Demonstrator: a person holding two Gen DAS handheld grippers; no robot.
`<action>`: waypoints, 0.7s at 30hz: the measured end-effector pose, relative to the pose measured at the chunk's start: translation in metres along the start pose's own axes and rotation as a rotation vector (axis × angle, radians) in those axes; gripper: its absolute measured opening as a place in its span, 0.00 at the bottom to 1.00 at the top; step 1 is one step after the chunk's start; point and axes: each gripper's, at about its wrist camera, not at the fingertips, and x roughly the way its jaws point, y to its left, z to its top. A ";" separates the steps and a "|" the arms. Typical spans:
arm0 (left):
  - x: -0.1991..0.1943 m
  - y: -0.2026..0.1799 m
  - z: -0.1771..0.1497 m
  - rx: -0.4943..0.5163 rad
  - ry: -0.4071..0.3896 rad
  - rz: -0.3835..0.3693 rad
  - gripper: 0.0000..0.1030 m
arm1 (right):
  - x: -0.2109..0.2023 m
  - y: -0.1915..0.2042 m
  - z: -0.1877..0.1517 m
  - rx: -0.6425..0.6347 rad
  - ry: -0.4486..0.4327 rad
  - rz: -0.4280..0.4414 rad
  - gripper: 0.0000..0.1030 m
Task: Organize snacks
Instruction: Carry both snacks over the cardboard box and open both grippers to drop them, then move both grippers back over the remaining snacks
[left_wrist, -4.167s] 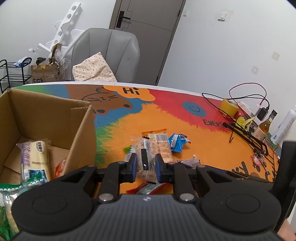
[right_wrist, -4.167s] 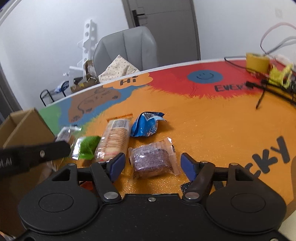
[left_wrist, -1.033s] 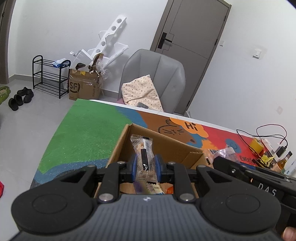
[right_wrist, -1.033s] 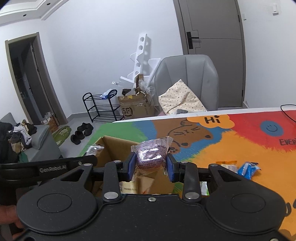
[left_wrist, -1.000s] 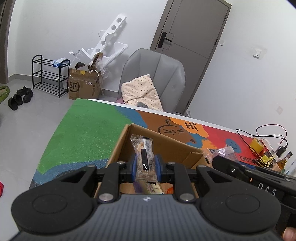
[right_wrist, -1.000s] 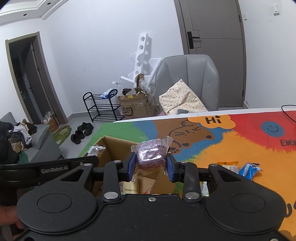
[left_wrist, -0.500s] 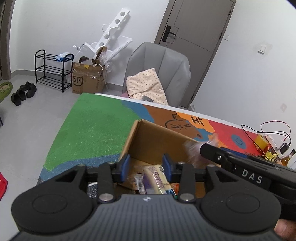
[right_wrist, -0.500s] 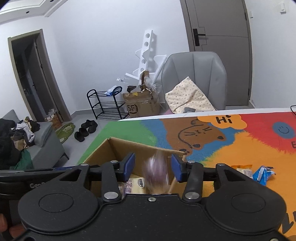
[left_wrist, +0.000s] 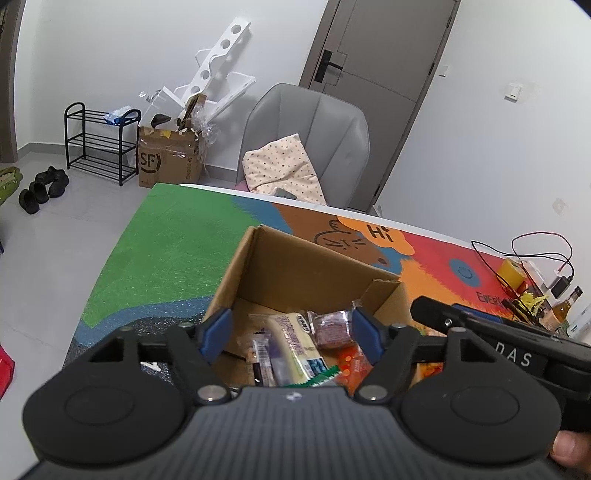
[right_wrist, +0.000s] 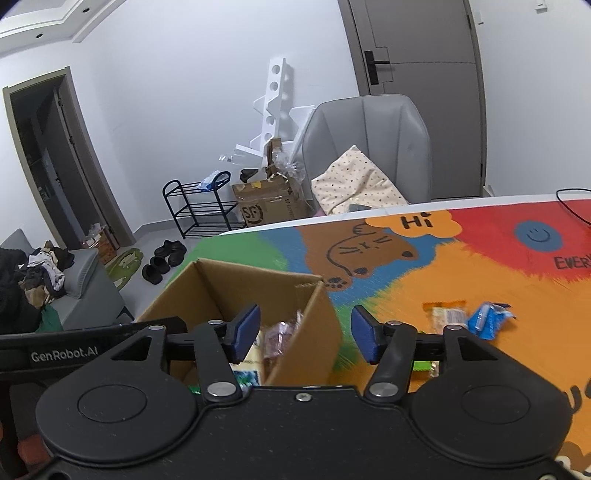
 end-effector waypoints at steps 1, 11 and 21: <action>0.000 -0.003 0.000 0.003 0.000 -0.001 0.72 | -0.002 -0.003 -0.001 0.005 0.000 0.001 0.58; -0.011 -0.027 -0.009 0.028 0.015 -0.008 0.85 | -0.036 -0.045 -0.008 0.082 -0.011 0.003 0.74; -0.019 -0.056 -0.015 0.045 0.015 -0.055 0.86 | -0.057 -0.079 -0.015 0.132 -0.022 -0.027 0.75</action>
